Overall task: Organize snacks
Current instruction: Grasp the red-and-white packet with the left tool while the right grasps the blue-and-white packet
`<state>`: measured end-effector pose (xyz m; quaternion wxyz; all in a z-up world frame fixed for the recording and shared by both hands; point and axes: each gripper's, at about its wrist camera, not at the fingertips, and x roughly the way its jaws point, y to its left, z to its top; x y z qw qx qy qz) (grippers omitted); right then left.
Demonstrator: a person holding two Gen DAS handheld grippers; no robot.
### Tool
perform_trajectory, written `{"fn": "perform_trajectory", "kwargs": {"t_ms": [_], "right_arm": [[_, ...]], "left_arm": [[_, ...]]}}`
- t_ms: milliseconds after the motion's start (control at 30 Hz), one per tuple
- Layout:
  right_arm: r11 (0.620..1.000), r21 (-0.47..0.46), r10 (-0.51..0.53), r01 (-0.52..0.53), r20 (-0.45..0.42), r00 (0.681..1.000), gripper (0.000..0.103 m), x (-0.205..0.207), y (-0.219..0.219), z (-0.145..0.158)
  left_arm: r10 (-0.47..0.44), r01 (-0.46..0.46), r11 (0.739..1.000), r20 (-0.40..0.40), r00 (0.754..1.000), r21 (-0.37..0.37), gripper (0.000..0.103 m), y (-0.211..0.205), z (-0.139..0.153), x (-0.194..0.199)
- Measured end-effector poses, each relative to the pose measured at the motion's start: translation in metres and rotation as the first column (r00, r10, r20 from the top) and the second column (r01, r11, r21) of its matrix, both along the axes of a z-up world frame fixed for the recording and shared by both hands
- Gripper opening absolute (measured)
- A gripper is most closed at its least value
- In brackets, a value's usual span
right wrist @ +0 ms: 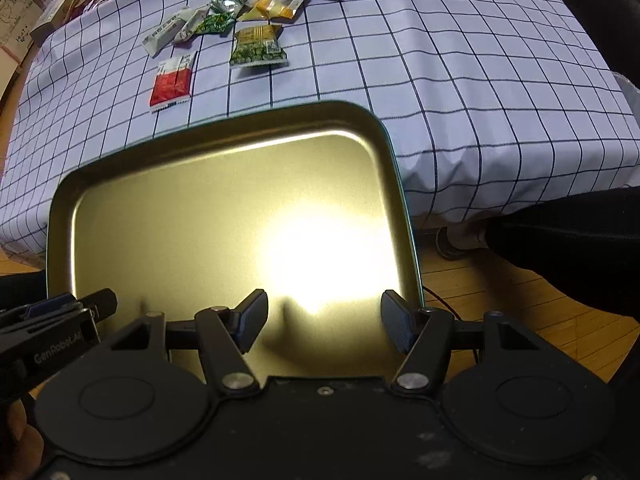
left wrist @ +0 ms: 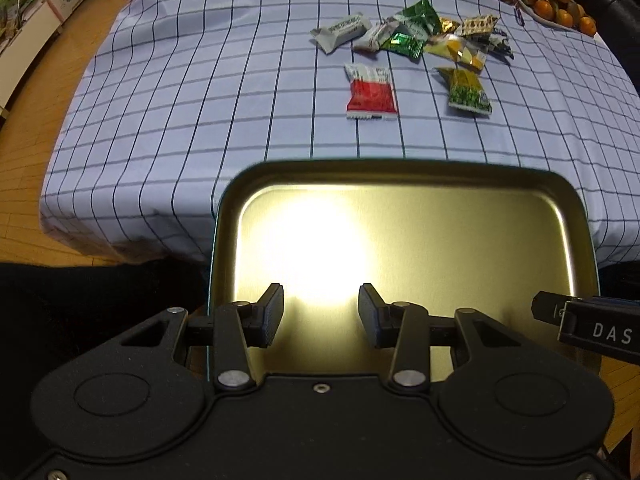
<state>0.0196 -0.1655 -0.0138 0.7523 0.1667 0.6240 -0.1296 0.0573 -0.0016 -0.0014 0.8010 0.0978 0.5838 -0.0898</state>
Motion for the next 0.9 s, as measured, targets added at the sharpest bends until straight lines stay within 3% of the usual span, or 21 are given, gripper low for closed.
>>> {"fn": "perform_trajectory", "kwargs": {"t_ms": [267, 500, 633, 767, 900], "right_arm": [[1.000, 0.021, -0.020, 0.019, 0.046, 0.999, 0.065, 0.077, -0.037, 0.029], [0.999, -0.002, -0.033, 0.033, 0.074, 0.997, 0.065, 0.145, -0.073, 0.044], [0.997, -0.046, -0.058, 0.060, 0.046, 0.997, 0.065, 0.183, -0.094, 0.038], [0.998, -0.028, -0.050, 0.050, 0.006, 0.999, 0.064, 0.211, -0.102, 0.023], [0.995, -0.054, -0.082, 0.084, 0.033, 0.996, 0.062, 0.233, -0.103, 0.015]], "left_arm": [[-0.042, 0.042, 0.999, 0.008, 0.999, -0.032, 0.050, -0.020, 0.013, 0.075], [-0.046, 0.046, 0.999, 0.041, 0.998, 0.008, 0.050, -0.036, 0.008, 0.136], [-0.040, 0.040, 0.999, -0.001, 0.999, -0.006, 0.050, -0.042, -0.004, 0.167], [-0.026, 0.027, 1.000, -0.041, 0.999, 0.006, 0.050, -0.050, -0.017, 0.188], [0.003, -0.004, 1.000, -0.059, 0.998, -0.013, 0.050, -0.054, -0.020, 0.200]]}}
